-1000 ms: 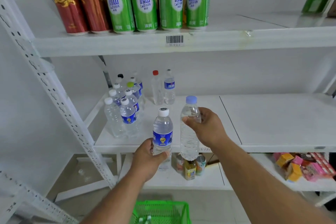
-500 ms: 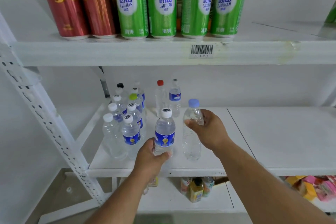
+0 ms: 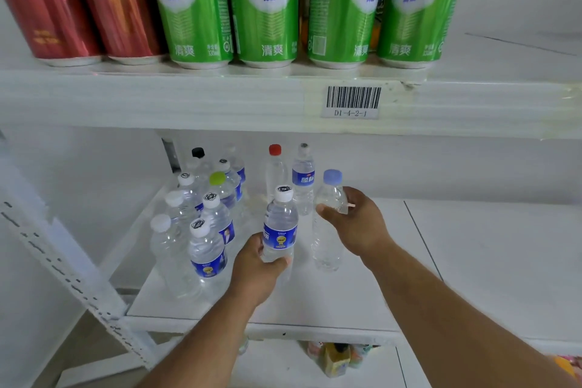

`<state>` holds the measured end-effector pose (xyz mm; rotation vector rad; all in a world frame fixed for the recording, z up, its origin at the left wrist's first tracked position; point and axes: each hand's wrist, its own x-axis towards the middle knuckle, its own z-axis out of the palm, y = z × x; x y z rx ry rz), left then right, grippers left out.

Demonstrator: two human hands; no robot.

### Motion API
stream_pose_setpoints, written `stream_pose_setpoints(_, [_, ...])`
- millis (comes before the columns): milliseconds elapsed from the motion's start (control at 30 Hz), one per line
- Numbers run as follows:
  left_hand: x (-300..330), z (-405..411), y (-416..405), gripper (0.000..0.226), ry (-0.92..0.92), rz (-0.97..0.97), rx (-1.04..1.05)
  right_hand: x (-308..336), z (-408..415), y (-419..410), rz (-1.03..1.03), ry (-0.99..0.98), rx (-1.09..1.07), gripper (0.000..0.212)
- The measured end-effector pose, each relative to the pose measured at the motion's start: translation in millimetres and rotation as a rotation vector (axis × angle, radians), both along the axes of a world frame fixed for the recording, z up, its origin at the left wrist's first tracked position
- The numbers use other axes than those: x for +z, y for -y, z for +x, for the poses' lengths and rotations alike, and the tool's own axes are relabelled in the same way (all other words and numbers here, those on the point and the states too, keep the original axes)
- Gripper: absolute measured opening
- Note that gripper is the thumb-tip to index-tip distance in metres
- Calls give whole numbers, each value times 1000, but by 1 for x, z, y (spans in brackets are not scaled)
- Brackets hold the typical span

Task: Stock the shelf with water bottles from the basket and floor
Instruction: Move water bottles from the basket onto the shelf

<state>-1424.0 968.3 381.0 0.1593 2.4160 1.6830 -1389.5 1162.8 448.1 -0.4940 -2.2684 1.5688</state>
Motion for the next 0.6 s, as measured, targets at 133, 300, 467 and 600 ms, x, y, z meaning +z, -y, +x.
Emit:
stream_pose_setpoints(133, [-9, -26, -14, 55, 10, -5, 43, -5, -26, -9, 14, 7, 26, 29])
stream_pose_setpoints(300, [-15, -58, -29, 59, -1, 7, 91, -13, -61, -17, 47, 25, 48, 22])
stream_pose_setpoints(467, [-26, -86, -42, 55, -48, -2, 135, -23, -92, -18, 72, 42, 50, 24])
stream_pose_setpoints(600, [-30, -101, -50, 54, -46, 0, 169, -30, -109, -18, 80, 71, 57, 26])
